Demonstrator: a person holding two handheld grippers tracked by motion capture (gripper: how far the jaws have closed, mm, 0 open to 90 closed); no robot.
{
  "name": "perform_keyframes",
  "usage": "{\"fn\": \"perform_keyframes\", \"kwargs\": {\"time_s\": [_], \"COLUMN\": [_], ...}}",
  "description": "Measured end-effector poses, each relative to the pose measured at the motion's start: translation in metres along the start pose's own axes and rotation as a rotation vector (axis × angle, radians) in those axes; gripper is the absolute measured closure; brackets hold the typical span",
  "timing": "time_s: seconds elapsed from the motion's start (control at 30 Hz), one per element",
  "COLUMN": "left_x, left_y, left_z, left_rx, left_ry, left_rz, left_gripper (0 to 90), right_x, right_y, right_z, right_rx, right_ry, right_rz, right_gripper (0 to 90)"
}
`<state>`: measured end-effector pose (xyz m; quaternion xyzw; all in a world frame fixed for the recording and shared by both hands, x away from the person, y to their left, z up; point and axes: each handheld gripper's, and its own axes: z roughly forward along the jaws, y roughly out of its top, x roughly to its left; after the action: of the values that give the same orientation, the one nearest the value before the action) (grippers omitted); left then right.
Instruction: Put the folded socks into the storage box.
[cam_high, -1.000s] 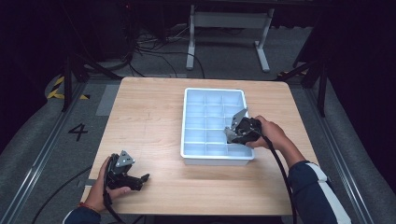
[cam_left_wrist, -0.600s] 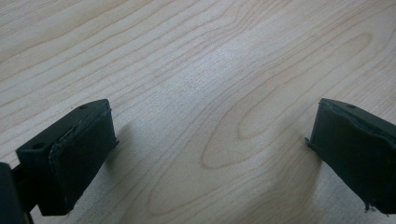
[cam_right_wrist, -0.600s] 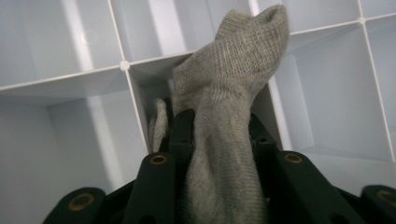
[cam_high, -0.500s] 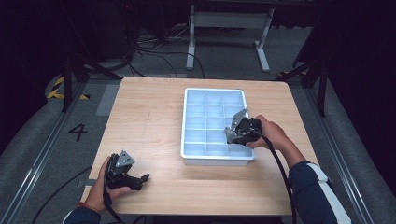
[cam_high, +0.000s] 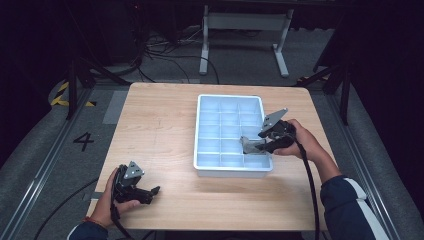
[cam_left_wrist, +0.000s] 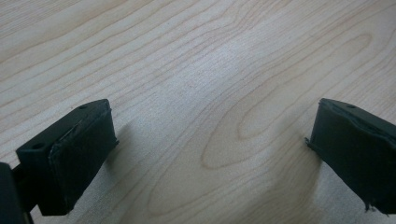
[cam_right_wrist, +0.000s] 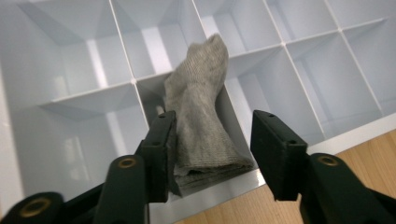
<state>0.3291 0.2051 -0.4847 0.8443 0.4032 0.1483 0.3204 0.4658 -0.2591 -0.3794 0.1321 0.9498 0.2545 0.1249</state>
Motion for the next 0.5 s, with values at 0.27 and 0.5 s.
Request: {"fn": "perform_keyframes", "kwargs": {"time_s": [0.27, 0.5], "left_x": [0.000, 0.000], "left_y": [0.000, 0.000], "left_z": [0.000, 0.000], "left_rx": [0.000, 0.000], "left_ry": [0.000, 0.000], "left_rz": [0.001, 0.000], "left_gripper": [0.5, 0.5], "right_x": [0.003, 0.005], "right_y": [0.006, 0.009], "right_z": [0.000, 0.016], "right_rx": [-0.021, 0.066], "right_ry": [0.010, 0.018], "right_rz": [-0.004, -0.015], "right_gripper": [69.2, 79.3]}}
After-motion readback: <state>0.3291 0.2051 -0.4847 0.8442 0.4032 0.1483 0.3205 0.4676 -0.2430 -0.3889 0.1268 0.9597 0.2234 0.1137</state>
